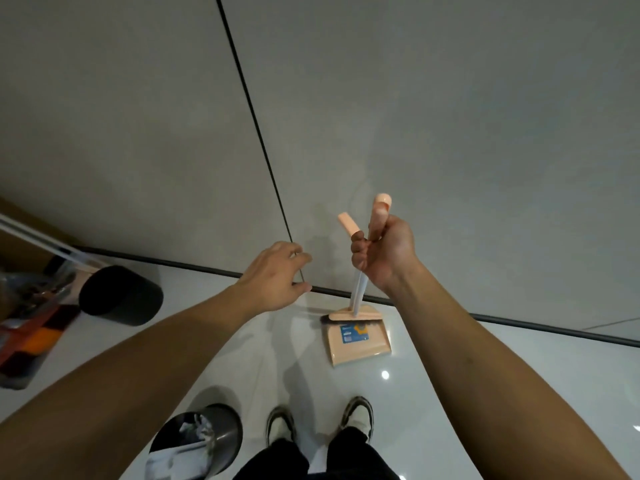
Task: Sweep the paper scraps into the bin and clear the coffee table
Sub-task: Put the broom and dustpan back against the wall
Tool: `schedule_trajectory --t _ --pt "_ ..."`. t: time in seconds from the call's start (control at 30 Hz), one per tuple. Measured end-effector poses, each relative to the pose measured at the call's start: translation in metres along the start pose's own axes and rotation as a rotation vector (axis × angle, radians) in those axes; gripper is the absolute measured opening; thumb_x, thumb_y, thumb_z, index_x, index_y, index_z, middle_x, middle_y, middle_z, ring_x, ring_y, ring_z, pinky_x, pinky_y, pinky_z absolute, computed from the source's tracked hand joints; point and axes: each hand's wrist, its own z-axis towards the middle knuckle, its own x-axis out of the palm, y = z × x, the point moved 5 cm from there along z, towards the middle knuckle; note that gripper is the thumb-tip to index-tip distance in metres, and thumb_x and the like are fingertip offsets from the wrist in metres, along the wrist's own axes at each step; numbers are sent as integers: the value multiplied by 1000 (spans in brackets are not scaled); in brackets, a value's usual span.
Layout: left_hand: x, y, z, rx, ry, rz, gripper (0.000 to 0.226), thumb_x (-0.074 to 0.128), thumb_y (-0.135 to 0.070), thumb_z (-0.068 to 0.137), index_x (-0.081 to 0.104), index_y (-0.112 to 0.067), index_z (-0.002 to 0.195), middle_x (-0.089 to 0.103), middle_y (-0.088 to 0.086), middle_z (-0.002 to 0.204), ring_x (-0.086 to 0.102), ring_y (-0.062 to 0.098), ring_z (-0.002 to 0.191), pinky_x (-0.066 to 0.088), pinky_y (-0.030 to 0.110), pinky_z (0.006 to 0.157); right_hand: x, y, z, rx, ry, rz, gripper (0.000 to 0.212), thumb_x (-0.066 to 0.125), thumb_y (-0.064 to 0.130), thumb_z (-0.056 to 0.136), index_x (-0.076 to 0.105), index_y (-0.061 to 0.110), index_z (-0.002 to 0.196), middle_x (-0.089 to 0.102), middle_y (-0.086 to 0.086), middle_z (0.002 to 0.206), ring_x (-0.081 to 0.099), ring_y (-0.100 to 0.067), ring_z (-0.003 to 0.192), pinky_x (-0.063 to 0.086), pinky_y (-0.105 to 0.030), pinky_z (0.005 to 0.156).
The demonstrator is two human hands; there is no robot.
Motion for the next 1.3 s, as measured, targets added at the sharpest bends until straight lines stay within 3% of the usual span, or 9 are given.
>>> schedule_trajectory --t 0.1,0.2,0.27,0.33,0.43,0.6,0.77,1.0,1.3 --pt "-1 9 11 -19 10 -50 58 62 -44 90 49 -20 140 44 4 142 34 22 133 30 30 109 -6 5 13 4 -62 48 31 47 28 90 34 22 63 51 -9 81 41 -16 40 32 -18 39" --pt "2 19 23 -6 32 -105 57 61 -42 90 48 -20 140 44 3 142 34 21 131 30 29 108 -19 1 17 -13 -141 88 14 46 28 91 48 19 81 52 -9 79 47 -18 45 37 -21 46" --pt "3 22 33 38 65 -130 56 62 -41 89 49 -19 140 46 3 139 36 22 129 32 30 107 -24 2 18 -51 -169 163 28 43 41 99 58 19 107 56 -15 91 53 -21 58 44 -27 54" --pt "5 23 46 95 93 -135 55 63 -41 88 50 -20 138 49 3 136 39 22 126 34 31 106 -27 6 15 -98 -194 192 40 40 49 102 56 20 124 57 -20 104 59 -26 73 51 -32 62" --pt "8 16 63 191 138 -139 54 62 -46 86 53 -23 134 52 2 132 44 23 123 38 33 103 -35 4 3 -161 -270 104 40 45 49 100 51 21 129 59 -21 115 63 -29 91 54 -39 72" --pt "-7 -35 87 372 121 -177 46 62 -44 85 56 -25 127 57 1 121 50 24 115 46 37 93 -71 -32 -38 -175 -531 -216 40 64 36 93 59 23 130 64 -7 118 60 -22 100 52 -42 87" --pt "-14 -155 76 675 141 -142 47 63 -40 85 57 -21 128 59 5 123 52 27 116 46 41 96 -133 -56 -117 -286 -778 -375 53 69 26 90 54 29 140 58 -4 136 54 -20 117 44 -36 99" --pt "-9 -379 -20 1071 137 -44 53 58 -47 88 48 -25 136 51 0 131 43 24 125 41 39 102 -255 -94 -289 -281 -1265 -721 66 61 51 87 40 36 148 49 -3 146 44 -29 132 42 -47 106" --pt "34 -672 -270 1487 240 -116 60 64 -46 88 41 -30 141 41 -2 145 37 21 132 39 39 104 -402 -238 -557 -158 -1681 -449 69 58 51 89 34 37 151 40 2 153 33 -27 138 33 -43 108"
